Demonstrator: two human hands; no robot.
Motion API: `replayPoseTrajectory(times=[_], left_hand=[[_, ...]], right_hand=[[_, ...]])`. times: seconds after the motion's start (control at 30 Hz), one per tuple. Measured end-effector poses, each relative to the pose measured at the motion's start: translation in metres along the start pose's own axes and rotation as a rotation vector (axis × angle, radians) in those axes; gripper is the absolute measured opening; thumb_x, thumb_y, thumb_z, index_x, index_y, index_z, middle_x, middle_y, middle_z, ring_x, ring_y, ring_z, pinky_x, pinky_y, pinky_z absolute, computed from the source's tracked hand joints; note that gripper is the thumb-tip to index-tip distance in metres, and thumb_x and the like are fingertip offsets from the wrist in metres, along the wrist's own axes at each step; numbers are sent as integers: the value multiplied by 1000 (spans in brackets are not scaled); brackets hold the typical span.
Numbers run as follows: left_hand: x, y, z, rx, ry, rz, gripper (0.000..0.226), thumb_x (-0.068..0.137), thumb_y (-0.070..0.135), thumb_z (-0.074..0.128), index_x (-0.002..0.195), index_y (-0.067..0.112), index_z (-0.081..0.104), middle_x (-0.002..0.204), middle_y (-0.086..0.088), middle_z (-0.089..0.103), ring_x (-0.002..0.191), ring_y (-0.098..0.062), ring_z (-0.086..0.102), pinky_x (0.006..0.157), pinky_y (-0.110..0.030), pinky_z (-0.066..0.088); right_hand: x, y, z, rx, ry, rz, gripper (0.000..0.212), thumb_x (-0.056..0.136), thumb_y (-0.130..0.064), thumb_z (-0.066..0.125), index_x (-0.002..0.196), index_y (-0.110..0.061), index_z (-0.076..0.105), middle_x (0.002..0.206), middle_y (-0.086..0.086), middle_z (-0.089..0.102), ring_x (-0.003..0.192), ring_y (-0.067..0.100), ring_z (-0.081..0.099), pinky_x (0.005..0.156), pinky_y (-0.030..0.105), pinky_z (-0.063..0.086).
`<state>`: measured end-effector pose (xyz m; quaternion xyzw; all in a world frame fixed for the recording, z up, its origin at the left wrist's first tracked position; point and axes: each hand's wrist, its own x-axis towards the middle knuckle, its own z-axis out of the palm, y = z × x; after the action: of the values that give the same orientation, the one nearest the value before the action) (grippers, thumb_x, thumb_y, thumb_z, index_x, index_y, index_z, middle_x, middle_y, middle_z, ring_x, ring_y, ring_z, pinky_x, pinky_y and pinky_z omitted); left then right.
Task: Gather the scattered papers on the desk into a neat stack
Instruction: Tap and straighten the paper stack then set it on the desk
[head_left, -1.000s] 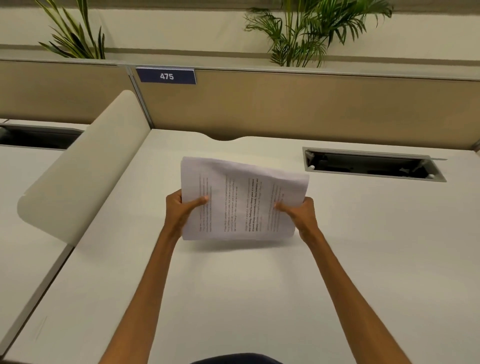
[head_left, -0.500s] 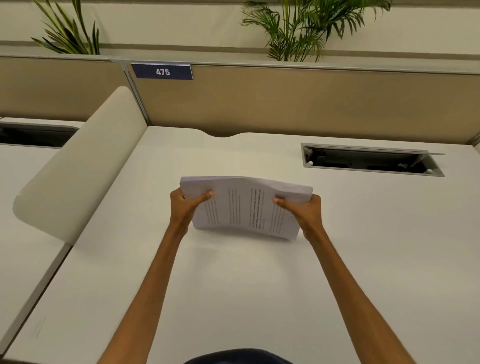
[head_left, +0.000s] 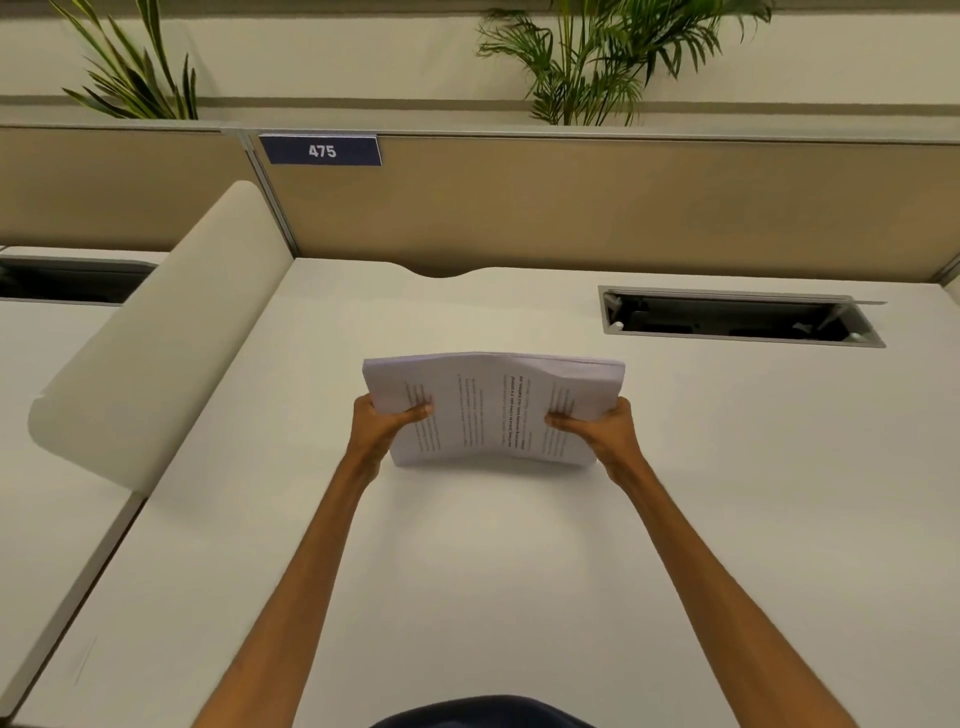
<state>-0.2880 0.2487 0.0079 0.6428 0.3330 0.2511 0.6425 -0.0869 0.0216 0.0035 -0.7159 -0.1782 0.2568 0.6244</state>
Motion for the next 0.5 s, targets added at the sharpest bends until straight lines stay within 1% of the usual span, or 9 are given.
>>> replayPoseTrajectory(times=[0.1,0.17,0.27,0.33,0.37,0.4,0.43,0.47,0.5], left_hand=[[2,-2,-1,-1,7,-17,63,47,38,87,103,16,72,92,8,78,81,-8,74,66,-20,58],[0,-4,3,-2,8,-27,59,47,38,87,101,19,72,90,10,78,79,-7,74,65,-20,58],[-4,-8,9,25,0,-11,53,51,32,90,99,21,72,91,10,77,79,-7,75,64,-20,59],[-4,-2,8,60,-4,10,40,59,26,87,96,21,72,84,14,78,78,-7,75,62,-19,59],[-4,4,5,86,-7,29,35,61,26,85,93,22,71,80,18,78,75,-4,75,60,-18,58],[-4,12,3,120,-15,61,31,63,26,84,91,23,71,77,21,77,72,-2,74,59,-16,57],[-3,20,0,162,-33,102,28,65,27,82,90,25,71,75,24,76,69,-1,73,58,-15,56],[-2,30,-1,207,-64,147,25,67,29,80,90,27,71,74,25,75,68,-1,73,58,-15,56],[-1,40,-1,246,-104,186,23,70,32,78,92,28,71,74,24,75,69,-3,73,59,-15,56]], right_hand=[[1,-3,-2,18,6,-9,41,66,-4,86,103,-11,71,93,-2,75,77,10,74,64,24,59],[-1,-1,0,57,12,-12,39,66,-2,86,101,-14,71,92,-3,75,78,11,74,63,22,58],[-5,8,2,82,9,21,41,65,-2,86,101,-15,69,97,-1,74,93,24,72,70,28,61],[-2,6,-4,61,8,22,43,61,-14,90,100,-14,71,96,1,75,95,31,72,74,33,62],[1,1,-8,59,21,-4,49,58,-22,92,102,-14,71,99,2,75,97,33,71,75,33,62],[4,-6,-12,41,46,-55,60,57,-28,92,110,-13,69,107,4,73,103,33,69,78,32,60],[7,-14,-16,-26,95,-126,74,58,-32,92,123,-14,62,121,5,67,115,30,63,88,32,56],[11,-23,-20,-137,156,-203,90,59,-37,91,137,-18,50,138,4,56,128,24,53,99,33,48],[13,-34,-24,-249,209,-280,102,59,-42,90,145,-24,38,149,0,42,137,19,41,107,32,38]])
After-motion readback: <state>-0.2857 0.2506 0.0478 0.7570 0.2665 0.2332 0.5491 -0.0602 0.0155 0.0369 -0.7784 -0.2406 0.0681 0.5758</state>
